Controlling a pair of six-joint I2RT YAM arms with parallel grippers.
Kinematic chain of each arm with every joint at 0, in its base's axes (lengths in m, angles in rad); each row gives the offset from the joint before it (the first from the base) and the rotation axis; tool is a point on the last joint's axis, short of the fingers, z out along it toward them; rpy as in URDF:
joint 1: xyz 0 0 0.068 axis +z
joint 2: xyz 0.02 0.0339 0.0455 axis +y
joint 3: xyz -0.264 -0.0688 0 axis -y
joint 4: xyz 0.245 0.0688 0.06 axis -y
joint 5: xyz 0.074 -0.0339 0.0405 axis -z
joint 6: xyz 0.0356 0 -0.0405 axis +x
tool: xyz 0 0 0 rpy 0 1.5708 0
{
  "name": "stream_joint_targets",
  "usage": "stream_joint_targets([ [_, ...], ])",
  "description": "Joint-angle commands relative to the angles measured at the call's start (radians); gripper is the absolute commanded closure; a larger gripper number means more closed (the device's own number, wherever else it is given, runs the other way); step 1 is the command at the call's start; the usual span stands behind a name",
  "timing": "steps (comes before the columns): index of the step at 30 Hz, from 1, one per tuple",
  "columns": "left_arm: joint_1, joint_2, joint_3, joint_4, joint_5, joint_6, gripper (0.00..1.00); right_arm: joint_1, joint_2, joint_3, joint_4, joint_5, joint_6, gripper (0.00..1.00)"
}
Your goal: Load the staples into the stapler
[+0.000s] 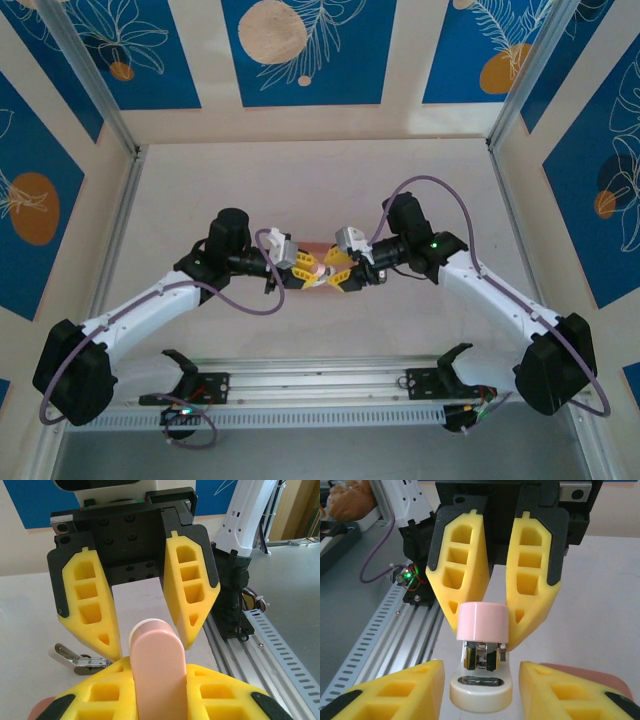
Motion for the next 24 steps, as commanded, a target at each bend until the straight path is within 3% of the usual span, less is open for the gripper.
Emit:
stream_joint_targets([
  [1,-0.007,-0.006,0.002,0.040,0.048,-0.001,0.98,-0.010,0.008,0.039,-0.040,-0.070,-0.023,0.62],
  [12,-0.009,-0.010,-0.008,0.081,0.052,-0.033,0.98,-0.016,0.010,0.041,-0.070,-0.070,-0.028,0.56],
  [21,-0.009,-0.004,-0.008,0.089,0.043,-0.040,0.96,-0.016,0.006,0.041,-0.066,-0.060,-0.031,0.76],
  [24,-0.009,-0.009,-0.008,0.081,0.022,-0.035,0.85,-0.001,-0.007,0.041,-0.062,-0.004,-0.021,0.79],
])
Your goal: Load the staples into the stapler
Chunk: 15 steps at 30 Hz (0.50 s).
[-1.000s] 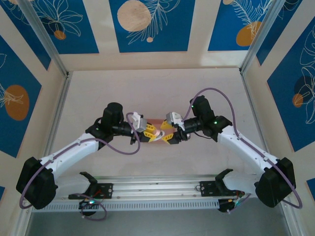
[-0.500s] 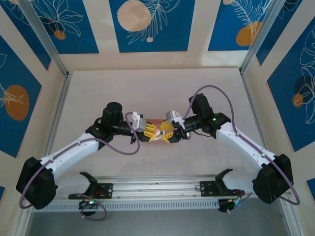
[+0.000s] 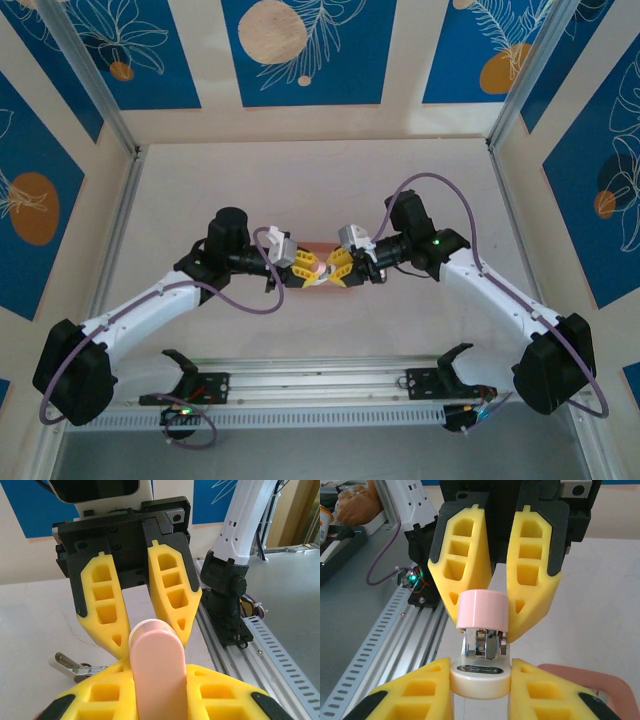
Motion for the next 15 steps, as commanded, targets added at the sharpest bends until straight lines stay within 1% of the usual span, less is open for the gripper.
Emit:
stream_joint_targets([
  [1,-0.007,-0.012,-0.010,0.028,-0.005,0.006,0.77,0.029,-0.015,0.021,-0.014,0.058,0.017,0.79],
  [2,-0.008,-0.015,-0.010,0.020,-0.017,0.010,0.69,0.043,-0.019,0.018,-0.008,0.103,0.033,0.79],
  [3,-0.007,-0.018,-0.010,0.013,-0.023,0.016,0.65,0.055,-0.024,0.018,-0.010,0.136,0.036,0.79],
  [5,-0.009,-0.022,-0.011,-0.007,-0.032,0.029,0.58,0.080,-0.030,0.016,-0.010,0.200,0.045,0.80],
  [6,-0.009,-0.022,-0.010,-0.020,-0.039,0.038,0.57,0.089,-0.031,0.016,-0.012,0.223,0.048,0.80],
  [12,-0.015,-0.033,0.021,-0.173,-0.089,0.144,0.55,0.154,-0.039,0.015,-0.010,0.347,0.061,0.82],
  [15,-0.018,-0.033,0.044,-0.251,-0.106,0.196,0.59,0.172,-0.039,0.020,-0.012,0.368,0.060,0.82],
])
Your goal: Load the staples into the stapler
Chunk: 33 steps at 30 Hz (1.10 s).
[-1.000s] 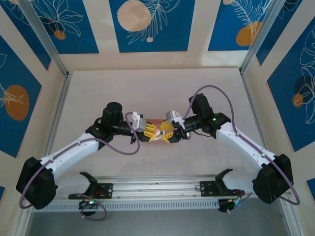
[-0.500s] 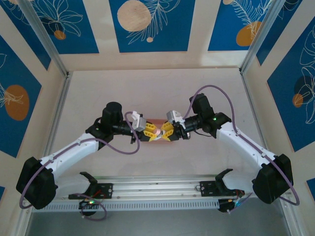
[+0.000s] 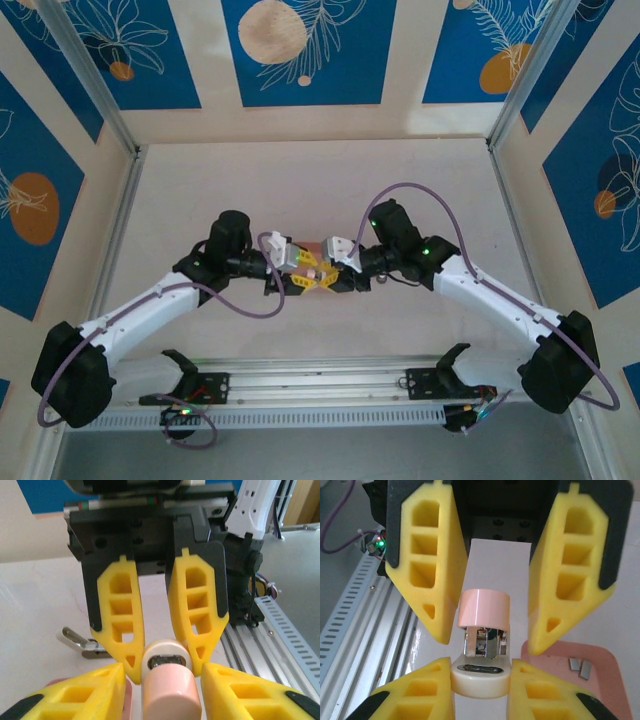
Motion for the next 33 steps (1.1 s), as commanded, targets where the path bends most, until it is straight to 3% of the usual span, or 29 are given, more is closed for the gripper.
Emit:
stream_joint_targets([
  [1,-0.013,-0.019,0.050,-0.127,-0.020,0.098,0.61,0.017,-0.022,0.022,-0.013,0.049,0.012,0.82],
  [5,-0.015,-0.023,0.055,-0.152,-0.018,0.114,0.76,0.016,-0.018,0.028,-0.013,0.055,0.012,0.82],
  [10,-0.015,-0.030,0.051,-0.147,-0.021,0.111,0.83,-0.003,-0.014,0.017,-0.010,0.038,0.039,0.80],
  [15,-0.015,-0.036,0.050,-0.165,-0.050,0.127,0.85,-0.071,-0.037,-0.015,0.056,-0.071,0.285,0.44],
  [19,-0.016,-0.036,0.053,-0.183,-0.070,0.145,0.86,-0.081,-0.051,-0.018,0.044,-0.098,0.482,0.34],
  [27,-0.017,-0.037,0.057,-0.188,-0.085,0.156,0.86,-0.058,-0.040,-0.053,0.073,-0.123,0.790,0.33],
  [33,-0.018,-0.030,0.059,-0.181,-0.078,0.152,0.85,-0.057,-0.009,-0.062,0.075,-0.125,0.852,0.33],
])
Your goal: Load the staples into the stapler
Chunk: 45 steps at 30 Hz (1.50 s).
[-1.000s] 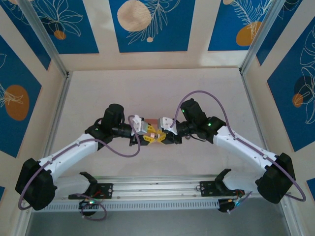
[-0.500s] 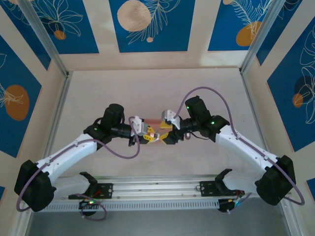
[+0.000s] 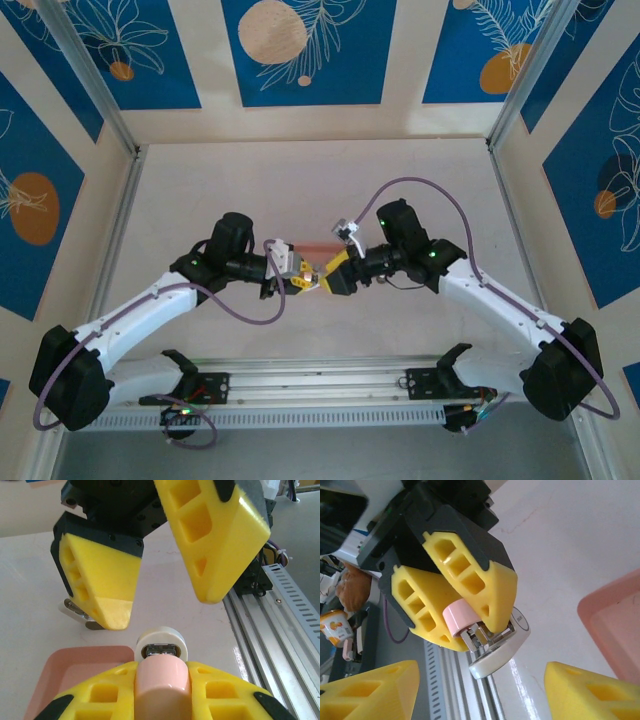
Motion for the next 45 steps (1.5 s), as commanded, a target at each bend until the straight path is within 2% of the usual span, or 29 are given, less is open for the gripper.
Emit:
stream_joint_targets([
  [1,-0.010,-0.013,0.028,0.002,0.011,0.015,0.85,0.006,0.023,-0.013,0.005,-0.028,0.083,0.33],
  [14,-0.011,-0.009,0.023,0.036,0.027,-0.005,0.85,-0.033,0.093,-0.027,0.010,-0.027,0.106,0.37],
  [23,-0.011,-0.008,0.008,0.114,0.064,-0.056,0.86,-0.096,0.142,-0.125,0.087,0.033,0.182,0.42],
  [31,-0.010,-0.007,0.000,0.164,0.055,-0.094,0.85,-0.074,0.064,-0.185,0.173,0.088,0.179,0.40],
  [37,-0.010,-0.005,-0.004,0.194,0.062,-0.123,0.85,-0.065,-0.138,-0.260,0.236,0.143,0.030,0.34],
  [42,-0.011,0.009,-0.005,0.239,0.091,-0.166,0.85,-0.015,-0.292,-0.338,0.334,0.139,-0.268,0.30],
  [45,-0.011,0.015,-0.001,0.256,0.109,-0.181,0.85,0.035,-0.312,-0.341,0.352,0.173,-0.417,0.28],
])
